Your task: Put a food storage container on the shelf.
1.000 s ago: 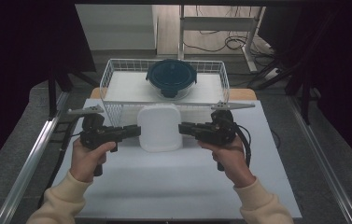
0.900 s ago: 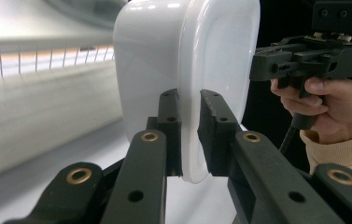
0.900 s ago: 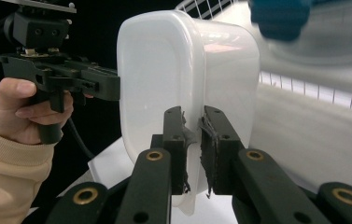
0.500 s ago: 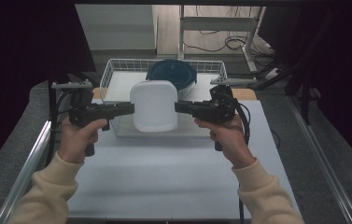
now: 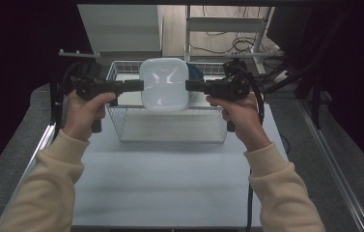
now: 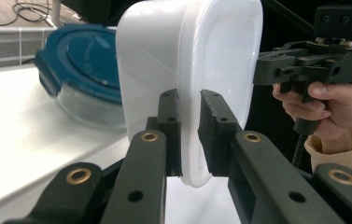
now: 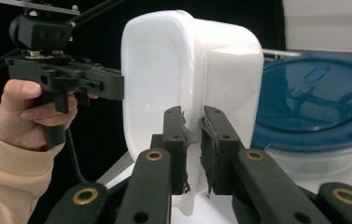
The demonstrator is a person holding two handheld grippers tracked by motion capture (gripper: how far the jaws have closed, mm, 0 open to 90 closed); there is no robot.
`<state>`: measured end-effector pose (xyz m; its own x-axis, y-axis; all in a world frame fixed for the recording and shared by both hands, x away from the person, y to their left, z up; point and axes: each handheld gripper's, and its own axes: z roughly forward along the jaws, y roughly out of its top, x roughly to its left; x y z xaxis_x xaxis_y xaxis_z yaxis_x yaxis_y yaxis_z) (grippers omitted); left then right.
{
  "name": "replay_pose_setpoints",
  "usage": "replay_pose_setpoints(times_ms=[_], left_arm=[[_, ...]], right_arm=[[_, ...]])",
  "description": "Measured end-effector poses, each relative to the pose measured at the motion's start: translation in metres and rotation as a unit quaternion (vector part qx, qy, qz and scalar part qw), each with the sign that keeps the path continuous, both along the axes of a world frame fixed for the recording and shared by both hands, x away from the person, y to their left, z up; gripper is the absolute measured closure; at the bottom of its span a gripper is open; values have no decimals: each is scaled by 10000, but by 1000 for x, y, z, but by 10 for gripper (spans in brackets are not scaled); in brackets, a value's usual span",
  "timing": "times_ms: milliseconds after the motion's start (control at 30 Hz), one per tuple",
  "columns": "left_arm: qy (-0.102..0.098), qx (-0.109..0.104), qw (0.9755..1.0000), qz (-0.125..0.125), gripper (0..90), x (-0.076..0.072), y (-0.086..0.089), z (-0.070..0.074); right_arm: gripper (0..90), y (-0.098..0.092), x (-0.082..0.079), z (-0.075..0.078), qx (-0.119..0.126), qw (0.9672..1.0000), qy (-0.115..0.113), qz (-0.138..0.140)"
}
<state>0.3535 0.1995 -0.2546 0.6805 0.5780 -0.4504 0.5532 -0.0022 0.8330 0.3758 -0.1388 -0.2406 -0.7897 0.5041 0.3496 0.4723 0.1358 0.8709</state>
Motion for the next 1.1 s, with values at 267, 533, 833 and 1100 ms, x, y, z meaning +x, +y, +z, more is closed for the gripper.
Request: replay_pose_setpoints(times_ms=[267,533,833,1100], left_arm=[[203,-10,9998,-50,792,35,-6,16],[401,-19,9992,-70,793,64,-15,15],[842,-393,9957,-21,788,95,-14,10],[1430,-855,9859,142,743,122,-12,0]], right_arm=[[802,-5,29,18,18,9998,159,-116],[803,-15,56,14,142,9986,448,-228],[773,-19,86,6,374,9938,982,-360],[731,-16,117,2,584,9808,1734,-671]])
